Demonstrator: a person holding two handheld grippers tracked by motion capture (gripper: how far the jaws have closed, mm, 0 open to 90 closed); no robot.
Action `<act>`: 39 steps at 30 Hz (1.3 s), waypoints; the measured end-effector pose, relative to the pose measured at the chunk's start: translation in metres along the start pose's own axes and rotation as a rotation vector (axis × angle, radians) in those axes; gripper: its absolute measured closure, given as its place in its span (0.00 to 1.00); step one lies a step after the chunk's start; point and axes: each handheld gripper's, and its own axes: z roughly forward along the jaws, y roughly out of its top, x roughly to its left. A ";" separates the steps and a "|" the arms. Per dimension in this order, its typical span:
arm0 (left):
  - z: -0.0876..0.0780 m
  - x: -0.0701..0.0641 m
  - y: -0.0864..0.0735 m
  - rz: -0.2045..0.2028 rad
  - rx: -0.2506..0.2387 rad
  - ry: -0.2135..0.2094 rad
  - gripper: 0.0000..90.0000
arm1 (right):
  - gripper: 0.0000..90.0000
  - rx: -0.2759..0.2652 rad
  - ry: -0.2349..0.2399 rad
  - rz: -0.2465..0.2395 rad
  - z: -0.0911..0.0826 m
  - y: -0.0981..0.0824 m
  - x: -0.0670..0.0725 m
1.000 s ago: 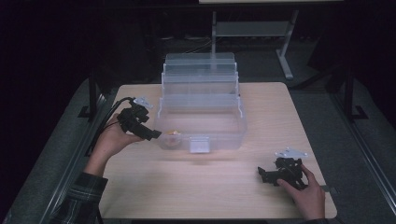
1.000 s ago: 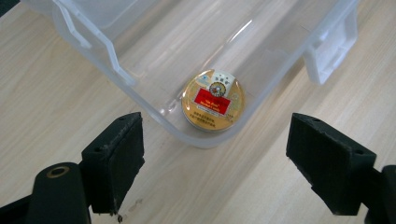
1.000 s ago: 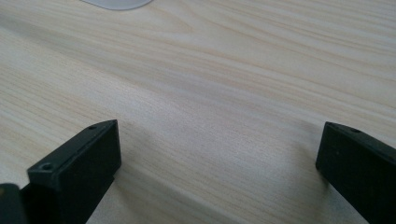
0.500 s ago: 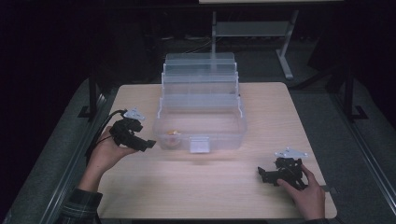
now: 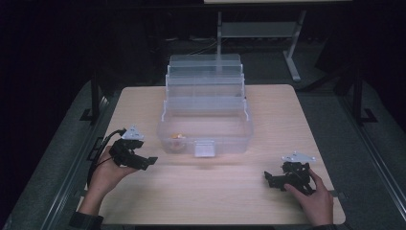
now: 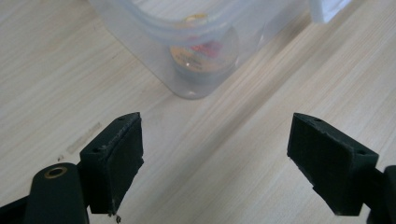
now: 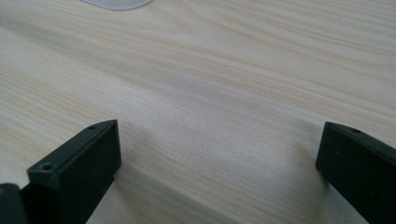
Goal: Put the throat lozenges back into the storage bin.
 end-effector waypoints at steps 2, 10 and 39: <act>0.001 -0.001 -0.006 -0.008 -0.008 0.005 0.19 | 0.00 0.000 0.000 0.000 0.000 0.000 0.000; 0.001 -0.002 -0.028 -0.027 -0.033 0.038 0.18 | 0.00 0.000 0.000 0.000 0.000 0.000 0.000; 0.011 -0.011 -0.087 -0.055 -0.013 0.052 0.13 | 0.00 0.000 0.000 0.000 0.000 0.000 0.000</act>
